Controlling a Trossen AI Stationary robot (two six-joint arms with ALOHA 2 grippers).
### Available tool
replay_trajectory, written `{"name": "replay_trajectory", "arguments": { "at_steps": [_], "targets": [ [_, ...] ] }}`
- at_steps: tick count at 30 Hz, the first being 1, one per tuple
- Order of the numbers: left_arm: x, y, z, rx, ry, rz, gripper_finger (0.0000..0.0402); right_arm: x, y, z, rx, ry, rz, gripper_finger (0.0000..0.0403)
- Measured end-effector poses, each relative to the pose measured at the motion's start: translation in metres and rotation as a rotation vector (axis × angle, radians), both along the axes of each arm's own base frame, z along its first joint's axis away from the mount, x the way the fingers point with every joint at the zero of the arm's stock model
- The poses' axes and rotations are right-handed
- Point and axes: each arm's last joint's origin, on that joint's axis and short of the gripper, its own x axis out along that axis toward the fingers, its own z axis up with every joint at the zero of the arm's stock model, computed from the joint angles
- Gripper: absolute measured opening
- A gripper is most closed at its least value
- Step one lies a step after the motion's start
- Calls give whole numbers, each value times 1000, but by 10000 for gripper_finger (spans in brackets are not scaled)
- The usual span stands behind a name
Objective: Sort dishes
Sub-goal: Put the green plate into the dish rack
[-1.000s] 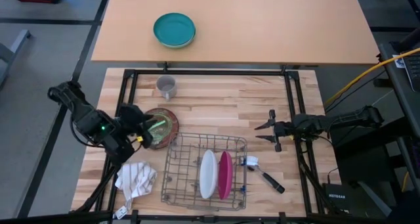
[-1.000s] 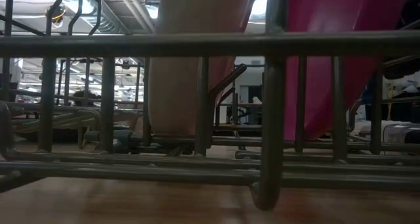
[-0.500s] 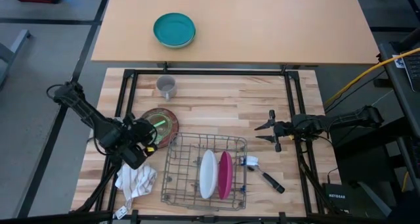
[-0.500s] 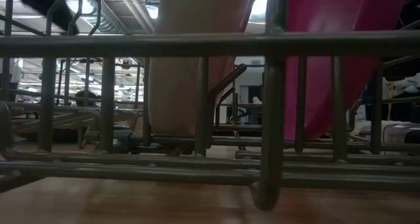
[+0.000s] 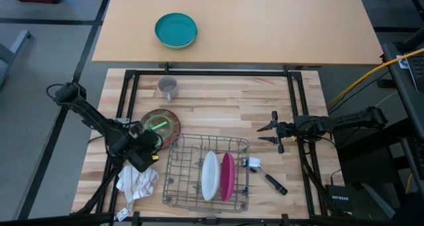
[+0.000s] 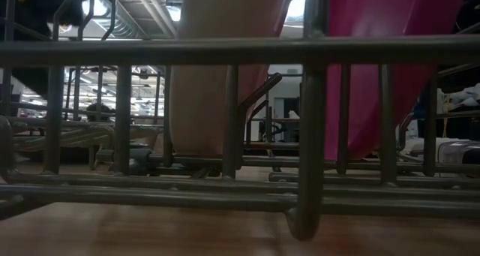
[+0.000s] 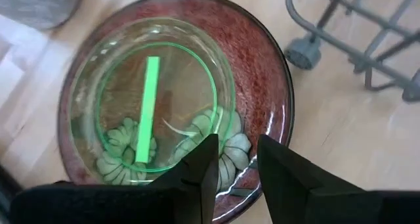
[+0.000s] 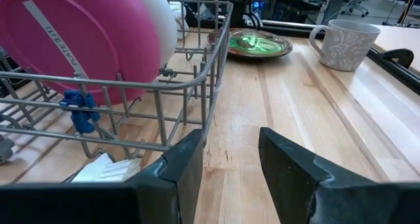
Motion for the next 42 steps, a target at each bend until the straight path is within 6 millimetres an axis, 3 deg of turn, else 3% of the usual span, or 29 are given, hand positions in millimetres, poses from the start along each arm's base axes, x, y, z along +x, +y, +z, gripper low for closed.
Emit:
{"name": "replay_trajectory", "arguments": {
  "at_steps": [7, 17, 42],
  "targets": [
    [-4, 2, -17, 3, 51, -68, 95, 0, 0, 0, 0, 0, 0, 154],
    [-8, 6, -25, 29, 83, -97, 95, 0, 0, -1, -2, 13, 1, 154],
    [-18, 21, -55, 44, 105, -62, 95, 0, 0, -2, -3, 18, 2, 154]
  ]
}}
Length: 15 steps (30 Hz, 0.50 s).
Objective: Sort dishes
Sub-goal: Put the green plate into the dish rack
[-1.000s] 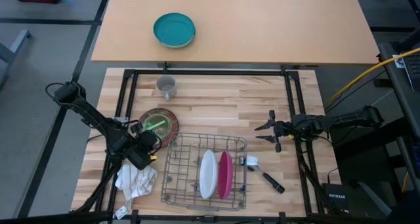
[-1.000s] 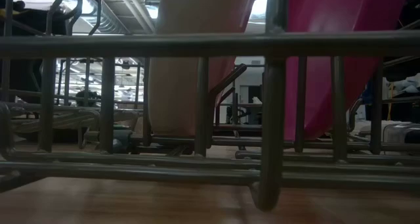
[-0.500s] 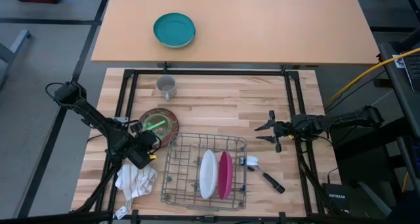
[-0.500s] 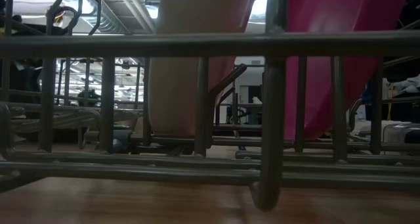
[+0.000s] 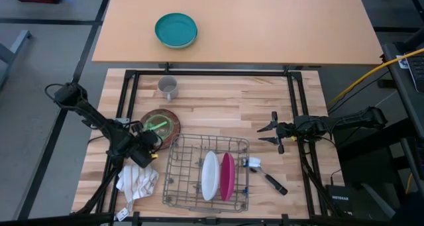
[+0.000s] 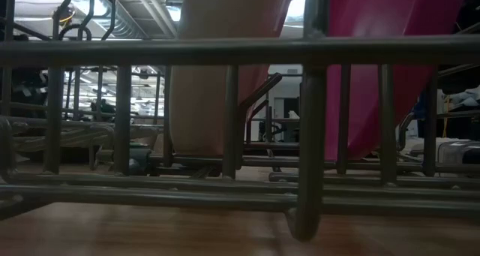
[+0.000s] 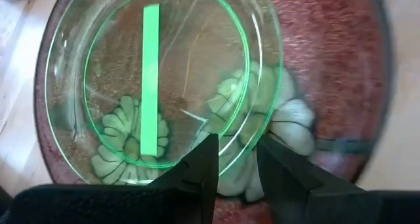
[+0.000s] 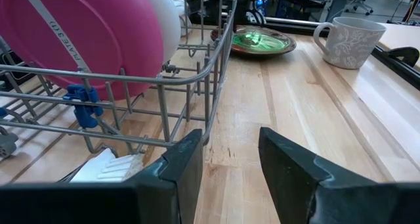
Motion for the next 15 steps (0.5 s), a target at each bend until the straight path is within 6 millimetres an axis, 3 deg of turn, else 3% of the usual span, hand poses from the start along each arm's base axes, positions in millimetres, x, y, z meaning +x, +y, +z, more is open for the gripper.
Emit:
{"name": "replay_trajectory", "arguments": {
  "at_steps": [10, 15],
  "targets": [
    [10, 13, -1, 38, 45, -53, 93, 0, 0, 0, -1, 1, 0, 154],
    [16, 18, -1, 33, 31, -44, 66, 0, 0, 0, -1, 3, -1, 154]
  ]
}}
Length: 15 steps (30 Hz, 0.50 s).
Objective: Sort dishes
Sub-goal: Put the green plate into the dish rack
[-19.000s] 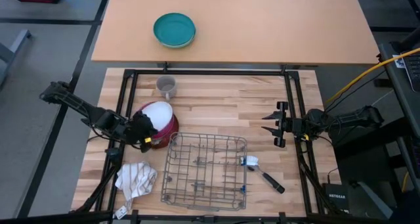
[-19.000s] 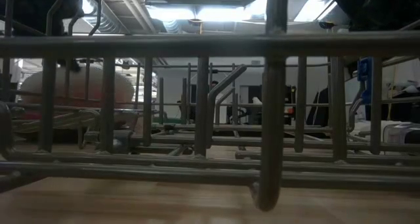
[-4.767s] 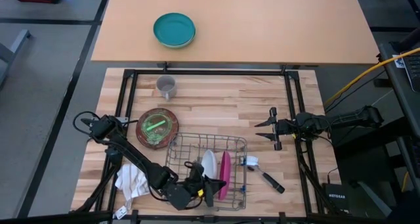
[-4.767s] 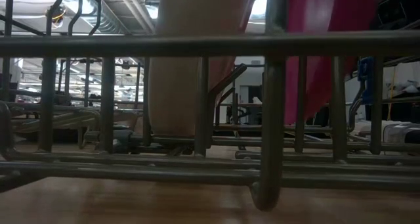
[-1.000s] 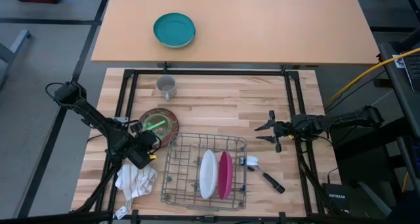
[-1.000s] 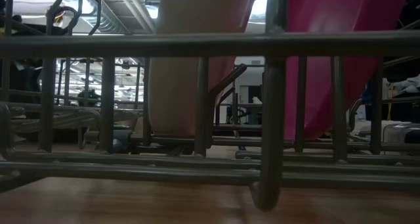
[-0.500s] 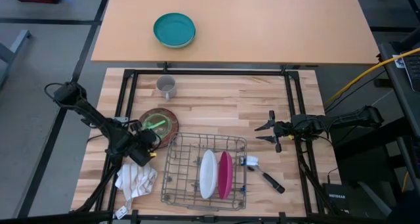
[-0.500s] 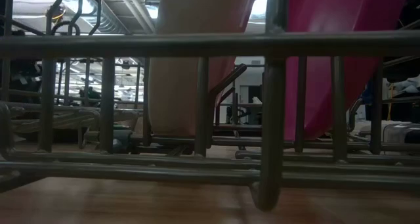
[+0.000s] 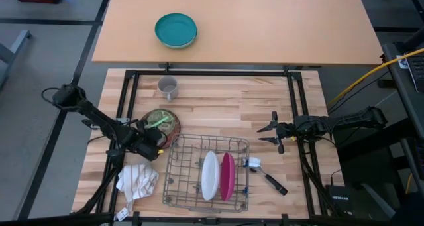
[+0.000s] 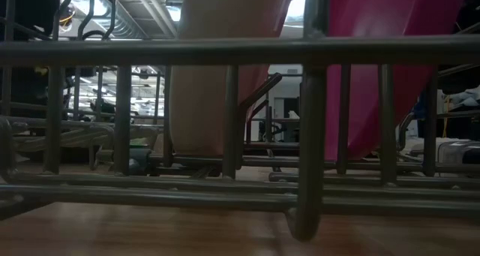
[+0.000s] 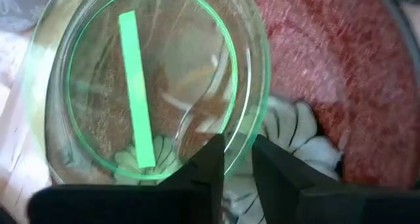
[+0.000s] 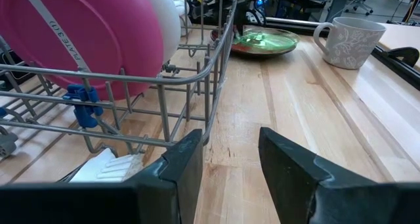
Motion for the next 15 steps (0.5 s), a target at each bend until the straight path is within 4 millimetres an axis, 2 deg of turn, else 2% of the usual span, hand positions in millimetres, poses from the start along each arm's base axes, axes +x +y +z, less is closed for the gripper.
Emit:
{"name": "replay_trajectory", "arguments": {
  "at_steps": [6, 15],
  "targets": [
    [5, 2, 1, -20, -39, 25, 7, 0, 0, 0, 0, 0, 0, 154],
    [11, 0, 2, -74, -123, 92, 3, 0, 0, 0, 0, 0, 0, 154]
  ]
}}
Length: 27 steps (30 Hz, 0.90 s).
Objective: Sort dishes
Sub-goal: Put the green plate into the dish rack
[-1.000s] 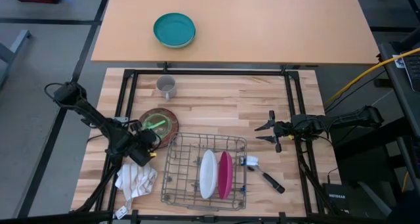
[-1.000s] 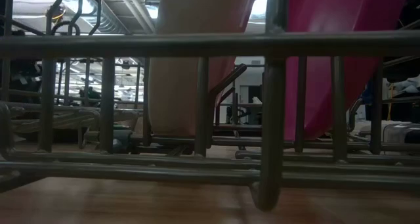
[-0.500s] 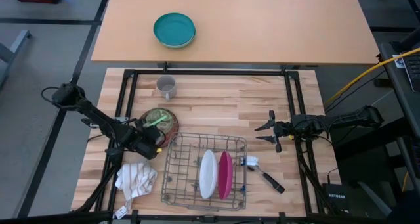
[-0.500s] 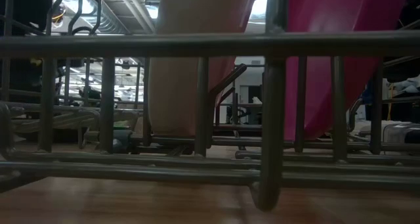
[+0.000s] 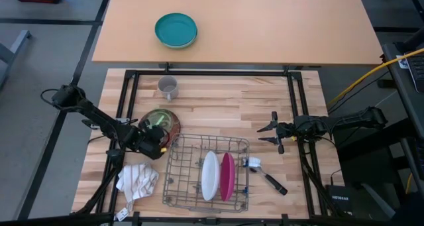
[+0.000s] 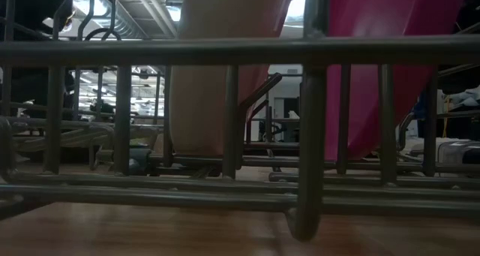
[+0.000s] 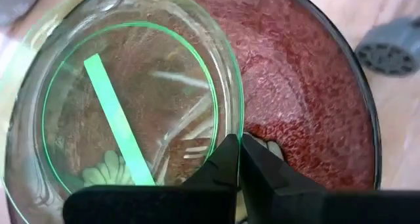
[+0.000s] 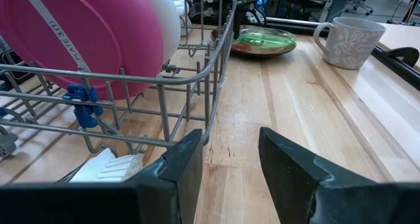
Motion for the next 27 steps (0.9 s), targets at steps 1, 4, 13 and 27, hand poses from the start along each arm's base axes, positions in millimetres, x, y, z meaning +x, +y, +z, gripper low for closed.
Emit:
{"name": "replay_trajectory", "arguments": {
  "at_steps": [1, 4, 13, 27],
  "targets": [
    [1, 0, 1, -9, -10, 17, 2, 0, 0, 0, 0, 0, 0, 154],
    [3, -2, 5, -45, -53, 73, 1, 0, 0, 0, 0, 0, 0, 154],
    [14, -7, 21, -95, -130, 132, 1, 0, 0, 0, 0, 0, 0, 154],
    [18, -5, 63, 23, -207, 179, 0, 0, 0, 0, 0, -3, 0, 154]
  ]
}}
